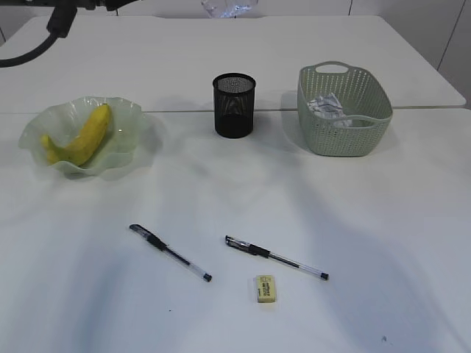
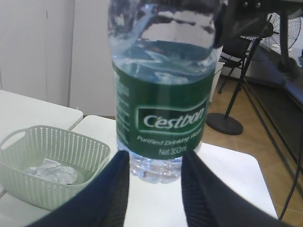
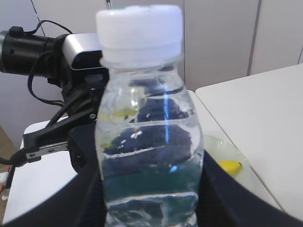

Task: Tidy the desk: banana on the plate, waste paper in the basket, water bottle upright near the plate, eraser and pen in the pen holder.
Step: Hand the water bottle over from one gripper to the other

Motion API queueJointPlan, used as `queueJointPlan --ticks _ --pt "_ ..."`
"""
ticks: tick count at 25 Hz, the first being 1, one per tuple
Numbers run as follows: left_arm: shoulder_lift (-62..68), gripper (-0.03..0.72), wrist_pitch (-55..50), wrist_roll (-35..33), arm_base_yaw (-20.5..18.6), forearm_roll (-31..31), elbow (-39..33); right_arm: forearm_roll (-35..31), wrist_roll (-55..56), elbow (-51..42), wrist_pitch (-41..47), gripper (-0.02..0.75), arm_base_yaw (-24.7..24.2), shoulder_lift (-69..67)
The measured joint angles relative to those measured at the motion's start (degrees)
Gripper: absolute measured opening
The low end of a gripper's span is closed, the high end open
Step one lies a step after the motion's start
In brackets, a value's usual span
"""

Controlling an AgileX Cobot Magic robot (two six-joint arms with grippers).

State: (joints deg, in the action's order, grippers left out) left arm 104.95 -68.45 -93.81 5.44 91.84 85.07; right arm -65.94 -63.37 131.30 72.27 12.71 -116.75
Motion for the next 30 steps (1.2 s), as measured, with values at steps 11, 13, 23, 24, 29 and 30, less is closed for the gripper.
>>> queueJointPlan --ticks 11,13,23,24,29,30 --pt "0.0 0.255 0.0 0.0 0.85 4.24 0.0 -0.71 -0.03 0.0 0.2 0.34 0.0 0.0" --pt "0.0 0.255 0.0 0.0 0.85 4.99 0.0 -1.4 -0.03 0.0 0.2 0.34 0.0 0.0" --pt "0.0 0.307 0.1 0.0 1.71 6.76 0.0 -2.73 -0.95 0.0 0.0 0.34 0.0 0.0" --pt "0.0 0.323 0.13 0.0 1.84 6.89 0.0 -2.73 -0.95 0.0 0.0 0.34 0.0 0.0" --pt "0.0 0.41 0.85 0.0 2.68 7.68 0.0 -2.73 -0.95 0.0 0.11 0.34 0.0 0.0" --pt "0.0 0.427 1.06 0.0 2.91 7.92 0.0 -2.77 -0.95 0.0 0.11 0.34 0.0 0.0"
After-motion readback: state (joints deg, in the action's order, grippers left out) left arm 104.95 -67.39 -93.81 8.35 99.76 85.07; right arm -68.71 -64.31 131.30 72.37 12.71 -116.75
